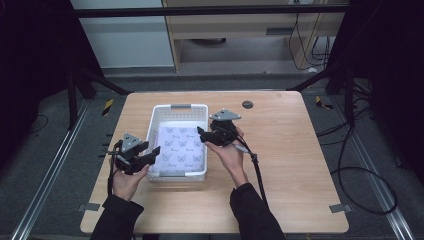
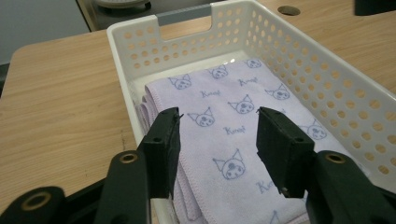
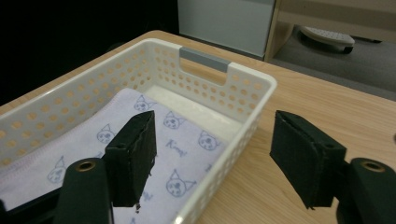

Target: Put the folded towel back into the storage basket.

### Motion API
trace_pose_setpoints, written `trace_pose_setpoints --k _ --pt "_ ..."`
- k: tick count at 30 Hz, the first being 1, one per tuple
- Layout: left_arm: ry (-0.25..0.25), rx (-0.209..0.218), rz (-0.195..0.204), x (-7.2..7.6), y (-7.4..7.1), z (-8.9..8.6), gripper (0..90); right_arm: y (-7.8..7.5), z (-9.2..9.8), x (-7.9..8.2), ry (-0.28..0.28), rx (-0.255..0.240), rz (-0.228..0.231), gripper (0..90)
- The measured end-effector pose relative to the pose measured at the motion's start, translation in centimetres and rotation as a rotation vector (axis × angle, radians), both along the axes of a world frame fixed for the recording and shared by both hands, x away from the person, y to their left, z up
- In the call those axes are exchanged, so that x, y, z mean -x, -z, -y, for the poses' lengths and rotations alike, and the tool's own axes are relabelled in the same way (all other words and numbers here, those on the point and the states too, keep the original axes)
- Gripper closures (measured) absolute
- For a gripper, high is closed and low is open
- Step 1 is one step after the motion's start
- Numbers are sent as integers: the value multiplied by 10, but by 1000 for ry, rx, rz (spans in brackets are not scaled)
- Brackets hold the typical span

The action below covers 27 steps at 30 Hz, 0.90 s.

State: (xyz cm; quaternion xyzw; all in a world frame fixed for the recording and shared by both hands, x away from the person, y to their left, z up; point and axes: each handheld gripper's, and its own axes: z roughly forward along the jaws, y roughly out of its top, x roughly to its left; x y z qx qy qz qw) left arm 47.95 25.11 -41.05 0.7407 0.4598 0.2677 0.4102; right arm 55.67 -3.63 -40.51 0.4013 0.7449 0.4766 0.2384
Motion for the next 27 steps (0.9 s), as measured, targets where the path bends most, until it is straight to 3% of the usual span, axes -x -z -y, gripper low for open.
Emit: trace_pose_setpoints --k 6,10,27 --pt "21 5 7 4 -1 0 436 -6 31 19 -2 -18 7 255" --pt "40 -14 21 8 -2 1 393 -6 51 33 -11 -16 12 217" --pt "40 -10 68 33 -8 -16 324 14 135 81 53 -6 -27 137"
